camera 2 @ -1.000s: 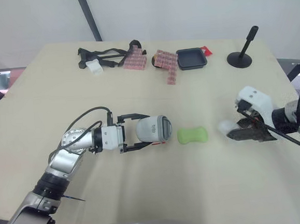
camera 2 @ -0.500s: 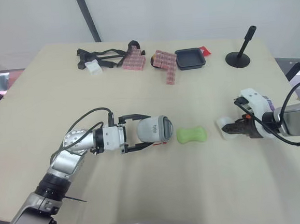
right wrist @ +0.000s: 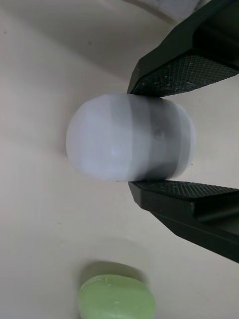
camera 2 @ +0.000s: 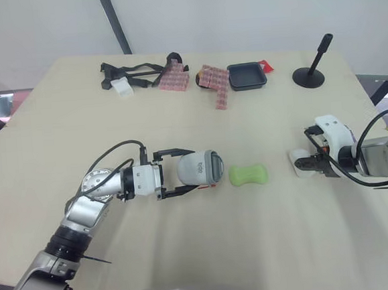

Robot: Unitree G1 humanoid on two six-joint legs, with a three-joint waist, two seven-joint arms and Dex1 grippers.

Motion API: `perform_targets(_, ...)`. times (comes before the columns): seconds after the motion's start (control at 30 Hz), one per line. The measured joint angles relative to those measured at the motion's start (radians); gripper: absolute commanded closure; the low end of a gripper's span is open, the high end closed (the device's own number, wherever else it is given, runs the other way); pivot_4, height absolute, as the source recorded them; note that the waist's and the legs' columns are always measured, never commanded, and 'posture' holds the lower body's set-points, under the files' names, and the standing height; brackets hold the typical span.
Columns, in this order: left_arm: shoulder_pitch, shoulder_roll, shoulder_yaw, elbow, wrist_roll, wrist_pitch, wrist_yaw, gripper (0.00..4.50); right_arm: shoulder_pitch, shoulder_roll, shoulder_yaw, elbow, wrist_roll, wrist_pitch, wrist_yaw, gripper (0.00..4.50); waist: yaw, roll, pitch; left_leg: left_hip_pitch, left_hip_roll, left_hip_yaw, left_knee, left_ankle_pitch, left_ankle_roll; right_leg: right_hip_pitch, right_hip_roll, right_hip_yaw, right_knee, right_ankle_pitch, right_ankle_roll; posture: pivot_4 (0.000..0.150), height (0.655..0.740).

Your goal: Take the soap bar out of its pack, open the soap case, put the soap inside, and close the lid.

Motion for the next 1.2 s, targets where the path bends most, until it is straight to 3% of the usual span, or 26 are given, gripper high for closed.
perform_targets(0.03,0.0,0.0,0.0,0.0,0.001,0.0,0.001,1.04,0.0,0.005,-0.004,0.0,-0.004,0.005,0.0,1.47,0.0,0.0,0.0,0.0,0.0,0.0,0.0,0.0,0.0,0.0,0.0,0.0,0.0,0.0,0.0,0.15,0.74)
perform_targets(0.17,0.0,0.0,0.0,0.0,0.008,0.0,0.003,1.04,0.001,0.024,-0.003,0.001,-0.024,0.015,0.005,0.14,0.0,0.0,0.0,0.0,0.0,0.0,0.0,0.0,0.0,0.0,0.0,0.0,0.0,0.0,0.0,0.15,0.74)
perform_targets(0.2,0.0,0.0,0.0,0.0,0.009,0.0,0.003,1.04,0.001,0.024,-0.003,0.0,-0.027,0.016,0.007,0.03,0.0,0.0,0.0,0.0,0.0,0.0,0.0,0.0,0.0,0.0,0.0,0.0,0.0,0.0,0.0,0.15,0.74)
perform_targets(0.5,0.0,0.0,0.0,0.0,0.017,0.0,0.006,1.04,0.001,0.029,-0.01,0.0,-0.04,0.026,0.043,0.03,0.0,0.0,0.0,0.0,0.0,0.0,0.0,0.0,0.0,0.0,0.0,0.0,0.0,0.0,0.0,0.15,0.74)
perform_targets(0.63,0.0,0.0,0.0,0.0,0.017,0.0,0.005,1.04,0.0,-0.001,-0.012,-0.01,-0.059,-0.059,0.116,0.03,0.0,0.0,0.0,0.0,0.0,0.0,0.0,0.0,0.0,0.0,0.0,0.0,0.0,0.0,0.0,0.15,0.74)
perform_targets(0.77,-0.002,0.003,0.0,0.002,0.017,0.0,0.0,1.04,0.014,0.005,-0.04,-0.031,-0.098,-0.355,0.284,0.03,-0.004,0.0,0.0,0.0,0.002,0.0,0.0,0.0,0.0,0.0,0.0,0.0,0.001,0.0,0.0,0.15,0.74)
perform_targets(0.9,-0.007,0.01,0.002,0.012,0.016,0.0,-0.002,1.04,0.128,0.034,-0.054,-0.096,-0.113,-0.621,0.493,0.03,0.0,0.0,0.0,-0.001,0.003,0.0,0.0,0.0,0.001,0.0,-0.001,-0.001,0.0,0.0,0.0,0.15,0.74)
perform_targets(1.2,-0.018,0.037,0.003,0.036,0.014,0.001,-0.026,1.04,0.428,0.226,-0.072,-0.134,-0.227,-1.198,0.759,0.03,-0.019,-0.001,0.0,-0.002,0.003,0.0,0.001,0.0,0.002,-0.003,-0.002,-0.001,0.003,0.0,0.0,0.15,0.74)
